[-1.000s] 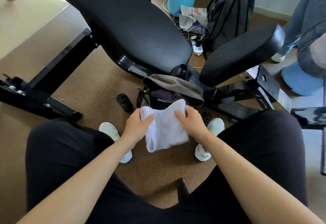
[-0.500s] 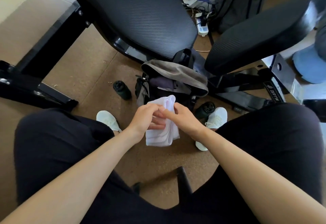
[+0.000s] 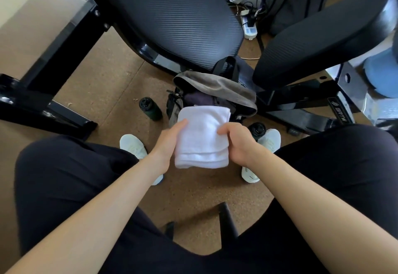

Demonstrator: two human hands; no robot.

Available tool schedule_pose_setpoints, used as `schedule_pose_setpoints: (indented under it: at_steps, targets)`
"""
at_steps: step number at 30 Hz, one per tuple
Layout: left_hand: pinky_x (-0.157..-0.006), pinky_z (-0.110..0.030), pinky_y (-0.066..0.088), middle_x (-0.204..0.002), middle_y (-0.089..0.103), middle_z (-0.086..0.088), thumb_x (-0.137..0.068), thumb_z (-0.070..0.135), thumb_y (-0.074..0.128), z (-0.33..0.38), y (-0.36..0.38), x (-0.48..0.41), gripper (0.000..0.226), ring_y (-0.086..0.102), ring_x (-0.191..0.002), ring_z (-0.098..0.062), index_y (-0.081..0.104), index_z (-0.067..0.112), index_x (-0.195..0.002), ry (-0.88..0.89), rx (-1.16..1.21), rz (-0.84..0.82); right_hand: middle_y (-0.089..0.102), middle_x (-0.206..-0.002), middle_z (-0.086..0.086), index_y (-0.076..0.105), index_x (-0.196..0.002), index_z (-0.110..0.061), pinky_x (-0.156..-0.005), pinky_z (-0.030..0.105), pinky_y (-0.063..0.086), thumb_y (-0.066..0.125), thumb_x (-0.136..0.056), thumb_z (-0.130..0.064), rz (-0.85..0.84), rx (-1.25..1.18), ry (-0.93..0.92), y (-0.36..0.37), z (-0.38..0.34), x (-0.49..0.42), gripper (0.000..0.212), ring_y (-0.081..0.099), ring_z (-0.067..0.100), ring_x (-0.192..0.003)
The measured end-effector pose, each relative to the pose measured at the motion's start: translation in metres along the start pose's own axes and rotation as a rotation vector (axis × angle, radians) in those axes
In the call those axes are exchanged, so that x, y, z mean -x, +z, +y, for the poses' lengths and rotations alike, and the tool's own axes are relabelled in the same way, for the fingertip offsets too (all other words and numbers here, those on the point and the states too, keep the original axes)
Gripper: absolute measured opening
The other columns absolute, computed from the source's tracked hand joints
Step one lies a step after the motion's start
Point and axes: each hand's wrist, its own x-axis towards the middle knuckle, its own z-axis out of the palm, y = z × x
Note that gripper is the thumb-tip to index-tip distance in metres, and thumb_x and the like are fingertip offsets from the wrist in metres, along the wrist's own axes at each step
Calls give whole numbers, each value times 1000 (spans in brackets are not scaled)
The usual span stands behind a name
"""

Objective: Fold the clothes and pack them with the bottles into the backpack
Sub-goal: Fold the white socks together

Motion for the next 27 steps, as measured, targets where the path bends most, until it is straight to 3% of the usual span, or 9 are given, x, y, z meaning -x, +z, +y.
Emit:
schedule_pose_setpoints:
  at_steps: [3, 6, 8, 12, 17, 21, 25, 27]
  targets:
    - [-99, -45, 55, -118, 75, -5, -75, 56, 83, -3, 1, 1, 65, 72, -108, -28, 65, 22, -127, -33, 18, -105, 72, -120, 17, 66, -122, -9, -100, 58, 53, 58, -82, -8, 48, 13, -1, 0, 1, -4, 41, 68, 40, -108]
    - [-87, -38, 57, -116, 72, -3, -81, 40, 83, -5, 4, 0, 58, 70, -103, -24, 59, 19, -130, 125, -150, 30, 74, -116, 11, 67, -122, -15, -99, 53, 55, 65, -89, -26, 54, 39, -19, 1, 2, -6, 34, 70, 34, -106]
    - [-87, -42, 59, -120, 67, -1, -80, 38, 85, -6, 3, -2, 65, 68, -104, -22, 52, 22, -133, 194, -192, 58, 77, -110, 6, 71, -117, -15, -97, 49, 56, 70, -92, -34, 77, 71, -43, 1, 3, -8, 32, 72, 29, -103]
    - [-78, -29, 51, -117, 58, 8, -76, 39, 87, -15, 2, -6, 66, 59, -104, -12, 49, 25, -128, 484, -450, 160, 77, -105, 4, 74, -109, -11, -92, 41, 58, 80, -86, -36, 141, 128, -81, 0, 5, -8, 34, 72, 24, -100]
    - [-72, -28, 45, -113, 53, 9, -79, 27, 83, -20, 8, 1, 53, 54, -96, -11, 50, 25, -121, 877, -801, 291, 76, -105, 7, 72, -109, -6, -74, 32, 58, 78, -90, -27, 150, 188, -96, 2, 14, -8, 30, 72, 23, -97]
    - [-70, -35, 53, -115, 49, 11, -75, 31, 76, -21, 12, 4, 59, 56, -97, -14, 50, 28, -128, 931, -894, 138, 74, -112, 10, 68, -115, -5, -83, 33, 57, 68, -97, -27, 106, 212, -120, 5, 19, -10, 28, 70, 22, -104]
    - [-77, -37, 55, -115, 43, 9, -75, 49, 68, -20, 14, 5, 73, 53, -100, -14, 48, 30, -142, 890, -1003, -39, 70, -127, 15, 56, -134, -13, -102, 46, 54, 48, -102, -57, -1, -101, 6, 7, 22, -15, 55, 69, 29, -115]
    - [-84, -37, 54, -116, 41, 8, -78, 51, 66, -17, 17, 5, 79, 50, -105, -14, 45, 29, -150, 822, -1043, -108, 66, -132, 17, 52, -136, -17, -105, 50, 52, 56, -89, -71, -101, -157, 59, 6, 23, -15, 72, 68, 32, -118]
